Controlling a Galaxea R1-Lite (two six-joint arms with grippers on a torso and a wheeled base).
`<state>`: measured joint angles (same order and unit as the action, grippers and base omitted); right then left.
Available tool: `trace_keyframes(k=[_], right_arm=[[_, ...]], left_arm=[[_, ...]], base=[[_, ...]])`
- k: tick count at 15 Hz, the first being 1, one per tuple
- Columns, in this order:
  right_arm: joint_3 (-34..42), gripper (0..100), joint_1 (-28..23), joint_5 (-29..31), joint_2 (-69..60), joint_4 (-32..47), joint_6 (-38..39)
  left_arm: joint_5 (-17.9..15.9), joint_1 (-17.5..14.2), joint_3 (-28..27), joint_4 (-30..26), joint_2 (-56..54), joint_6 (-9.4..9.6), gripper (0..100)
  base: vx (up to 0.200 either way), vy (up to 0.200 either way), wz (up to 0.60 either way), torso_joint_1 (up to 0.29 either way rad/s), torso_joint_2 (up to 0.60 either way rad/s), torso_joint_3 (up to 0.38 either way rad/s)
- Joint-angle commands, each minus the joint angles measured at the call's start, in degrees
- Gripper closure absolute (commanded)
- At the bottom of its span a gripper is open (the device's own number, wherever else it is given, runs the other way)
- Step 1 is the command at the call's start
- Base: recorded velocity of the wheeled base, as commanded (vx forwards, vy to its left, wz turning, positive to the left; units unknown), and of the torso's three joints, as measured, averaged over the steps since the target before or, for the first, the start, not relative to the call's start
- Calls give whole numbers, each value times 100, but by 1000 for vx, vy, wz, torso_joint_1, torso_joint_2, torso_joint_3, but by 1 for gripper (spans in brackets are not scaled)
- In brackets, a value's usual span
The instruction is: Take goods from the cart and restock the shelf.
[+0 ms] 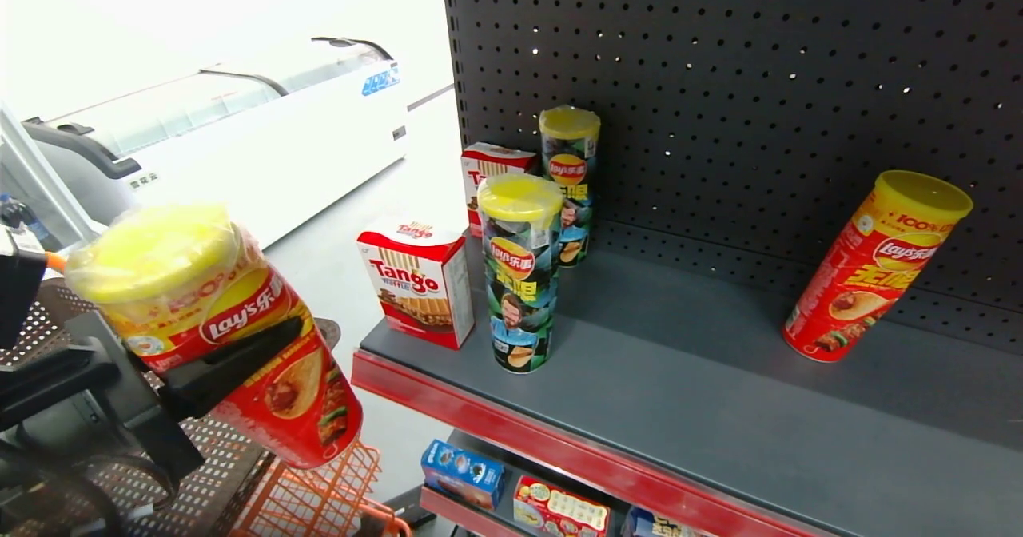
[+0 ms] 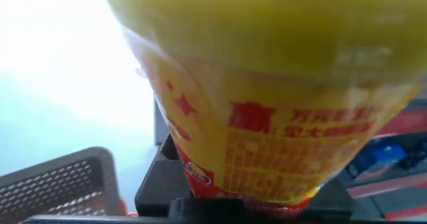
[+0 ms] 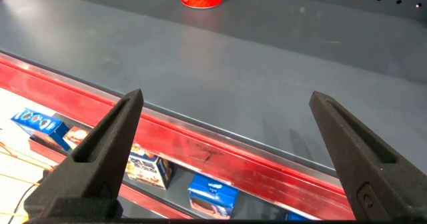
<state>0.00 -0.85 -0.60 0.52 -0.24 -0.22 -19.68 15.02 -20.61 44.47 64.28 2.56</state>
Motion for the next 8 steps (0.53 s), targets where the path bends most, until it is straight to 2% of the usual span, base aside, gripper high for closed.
trace_keyframes(k=[1,2,6,7,8], right_arm=[[0,0,-3,-2,9,7,-4],[0,0,-3,-2,9,7,-4],[0,0,-3,-2,9,-2,-4],[0,0,-3,-2,9,-2,-4],[0,0,-3,-2,9,-2,-4]], left_arm=[[-195,115,-22,0,85,-1,100],[-414,115,5,0,93,8,100],[-845,115,-39,-17,85,-1,100],[-1153,107,-39,-17,76,-10,100],[-1276,107,-48,-17,76,-1,100]], base=[[0,0,0,0,0,0],[0,0,0,0,0,0],[0,0,0,0,0,0],[0,0,0,0,0,0],[0,0,0,0,0,0]])
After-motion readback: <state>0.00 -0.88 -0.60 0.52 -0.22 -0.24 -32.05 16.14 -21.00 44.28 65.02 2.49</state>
